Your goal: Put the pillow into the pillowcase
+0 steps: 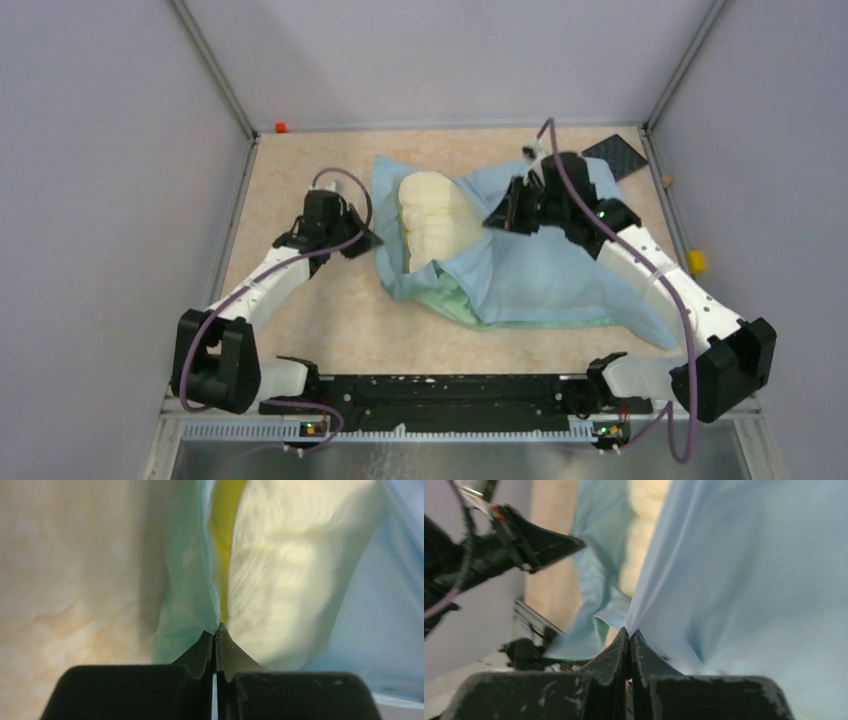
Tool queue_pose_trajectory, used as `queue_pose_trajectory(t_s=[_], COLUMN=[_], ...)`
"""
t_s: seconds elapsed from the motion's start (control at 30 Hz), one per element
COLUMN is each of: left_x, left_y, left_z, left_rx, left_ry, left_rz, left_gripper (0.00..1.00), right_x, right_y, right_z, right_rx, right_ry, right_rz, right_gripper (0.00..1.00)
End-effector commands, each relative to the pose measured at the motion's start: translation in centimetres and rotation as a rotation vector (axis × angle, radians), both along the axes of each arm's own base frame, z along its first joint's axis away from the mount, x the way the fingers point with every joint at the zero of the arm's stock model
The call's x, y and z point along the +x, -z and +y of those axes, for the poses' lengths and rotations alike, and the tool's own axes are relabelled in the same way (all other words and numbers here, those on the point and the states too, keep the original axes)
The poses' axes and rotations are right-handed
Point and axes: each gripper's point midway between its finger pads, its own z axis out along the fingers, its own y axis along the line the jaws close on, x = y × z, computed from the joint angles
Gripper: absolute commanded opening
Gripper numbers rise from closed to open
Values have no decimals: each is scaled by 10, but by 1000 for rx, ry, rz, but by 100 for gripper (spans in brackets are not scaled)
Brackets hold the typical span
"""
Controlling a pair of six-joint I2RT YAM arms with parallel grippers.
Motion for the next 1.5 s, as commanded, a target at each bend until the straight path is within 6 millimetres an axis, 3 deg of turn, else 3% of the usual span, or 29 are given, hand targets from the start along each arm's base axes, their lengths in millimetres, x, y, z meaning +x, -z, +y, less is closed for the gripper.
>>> queue_pose_trajectory(t_s=[0.0,0.07,0.1,0.17,0.23,0.27,0.37,0.4,0.53,0.63,0.7,0.83,1.0,1.1,1.17,1.33,1.47], left_x=[-28,-36,-39,-43,-43,-41,-33,-31,-12,10,29,62,84,85,81,71,62], left_y=[39,50,52,46,28,16,-16,-21,-14,-6,-4,6,19,28,32,35,35], left_z=[31,47,55,68,73,73,58,50,27,10,1,-8,-21,-31,-35,-49,-62], left_rx=[126,203,244,306,324,320,251,212,99,27,-19,-57,-112,-157,-164,-185,-190], left_ry=[-20,-60,-73,-101,-110,-113,-63,-41,-1,25,33,18,41,68,82,140,172], left_rz=[-7,45,62,64,10,-32,-146,-160,-147,-151,-177,-187,-194,-184,-178,-176,-170], left_gripper=[0,4,20,40,68,73,79,80,86,90,91,90,82,66,51,12,2], right_x=[-30,-45,-51,-59,-63,-63,-51,-43,0,41,63,96,111,114,118,132,139], right_y=[50,78,83,89,91,91,88,83,61,64,67,97,124,139,141,134,136], right_z=[2,3,5,9,15,19,25,27,32,33,47,66,73,76,72,63,66], right_rx=[-31,-60,-60,-73,-104,-118,-169,-189,-304,-439,-478,-572,-625,-645,-666,-728,-759], right_ry=[14,-6,-16,-40,-69,-80,-89,-82,-45,-4,-33,-52,-59,-63,-38,42,45], right_rz=[-18,32,39,45,41,34,15,-1,-110,-180,-218,-194,-167,-146,-142,-159,-162], right_gripper=[0,0,0,0,0,0,0,9,55,63,65,65,66,65,63,54,54])
